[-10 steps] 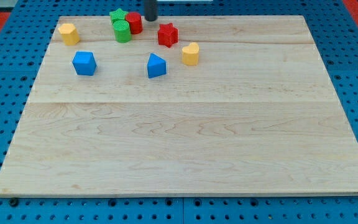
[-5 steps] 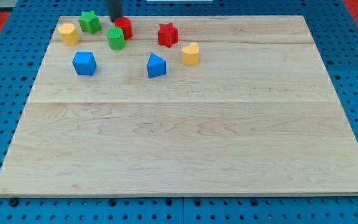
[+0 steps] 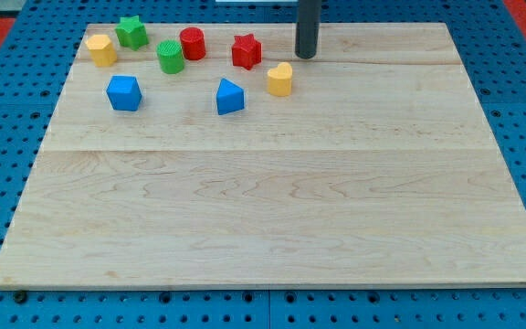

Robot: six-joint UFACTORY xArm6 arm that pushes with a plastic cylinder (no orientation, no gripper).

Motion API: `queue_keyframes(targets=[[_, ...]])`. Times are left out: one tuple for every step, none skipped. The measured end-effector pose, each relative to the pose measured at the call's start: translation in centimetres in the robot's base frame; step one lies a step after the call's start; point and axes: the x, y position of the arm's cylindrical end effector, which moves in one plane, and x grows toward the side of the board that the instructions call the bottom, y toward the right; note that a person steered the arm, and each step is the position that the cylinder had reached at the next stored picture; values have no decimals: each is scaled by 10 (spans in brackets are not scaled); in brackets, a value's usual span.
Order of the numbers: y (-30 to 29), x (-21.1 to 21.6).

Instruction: Separate the red star from the group of blocks

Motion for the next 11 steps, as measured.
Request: queue_keyframes(targets=[[-65,-4],[-109,-21],[-149,-53],[-113,-53],[-72,-40],[-112,-25],[-166,-26],[-113,-10],[-80,8],[-85,47],[-123,15]])
